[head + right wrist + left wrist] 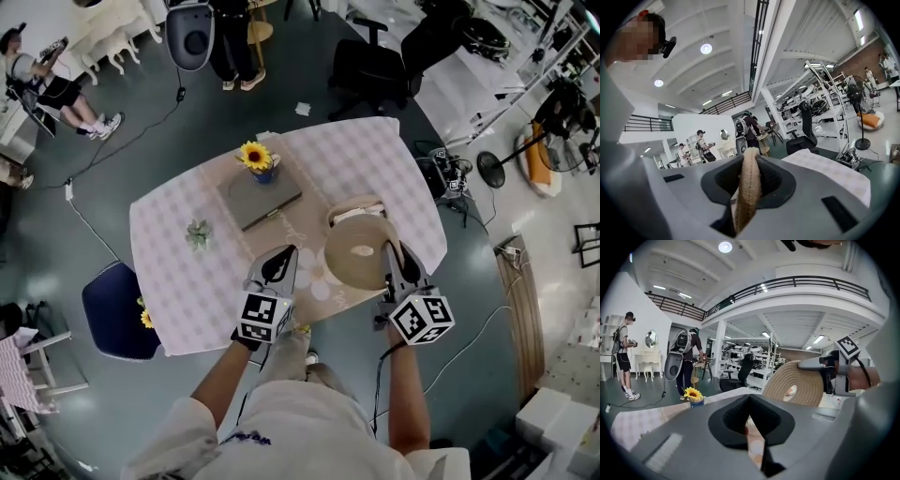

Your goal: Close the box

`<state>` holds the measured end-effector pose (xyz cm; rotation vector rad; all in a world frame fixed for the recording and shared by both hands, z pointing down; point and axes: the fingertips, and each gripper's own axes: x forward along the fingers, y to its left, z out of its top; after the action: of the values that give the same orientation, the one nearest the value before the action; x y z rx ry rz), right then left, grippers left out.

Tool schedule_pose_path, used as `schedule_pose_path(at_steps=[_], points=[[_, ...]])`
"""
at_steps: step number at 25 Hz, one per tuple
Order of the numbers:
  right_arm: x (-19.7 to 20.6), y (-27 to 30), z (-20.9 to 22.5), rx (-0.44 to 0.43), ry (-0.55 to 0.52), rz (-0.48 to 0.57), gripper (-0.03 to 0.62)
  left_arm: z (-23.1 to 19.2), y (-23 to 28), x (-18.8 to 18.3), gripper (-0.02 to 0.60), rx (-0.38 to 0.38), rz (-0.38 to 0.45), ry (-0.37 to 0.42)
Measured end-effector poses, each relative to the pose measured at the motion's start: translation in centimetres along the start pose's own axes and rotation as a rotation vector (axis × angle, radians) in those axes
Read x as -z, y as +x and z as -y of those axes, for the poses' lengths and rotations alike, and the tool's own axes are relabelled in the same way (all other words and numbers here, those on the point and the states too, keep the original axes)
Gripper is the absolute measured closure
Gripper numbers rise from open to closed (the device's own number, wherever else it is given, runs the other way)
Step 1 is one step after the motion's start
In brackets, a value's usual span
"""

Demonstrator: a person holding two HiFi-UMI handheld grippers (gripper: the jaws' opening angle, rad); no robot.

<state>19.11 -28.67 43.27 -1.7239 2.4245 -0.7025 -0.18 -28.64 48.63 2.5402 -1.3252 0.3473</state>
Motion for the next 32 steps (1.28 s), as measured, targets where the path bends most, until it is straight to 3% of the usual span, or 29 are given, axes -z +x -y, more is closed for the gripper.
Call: schedule_pose_path(at_steps=[12,19,32], points=[[0.2,4.5,1.1,0.000,0.027,-0.003,0.525,-2.2,3.5,-0.1,0.580,0.024,-0.002,0.003],[1.2,6.6,3.5,-0.007,0.057,-0.013,0.523,-2.7,6.2,1.1,0.580,0.013,-0.029,0.022],[4.2,10.6,8.2,0.018,0.105,-0.074,0.525,-3.6,10.0,5.2,0.580,-0.001,-0.102,-0.020]])
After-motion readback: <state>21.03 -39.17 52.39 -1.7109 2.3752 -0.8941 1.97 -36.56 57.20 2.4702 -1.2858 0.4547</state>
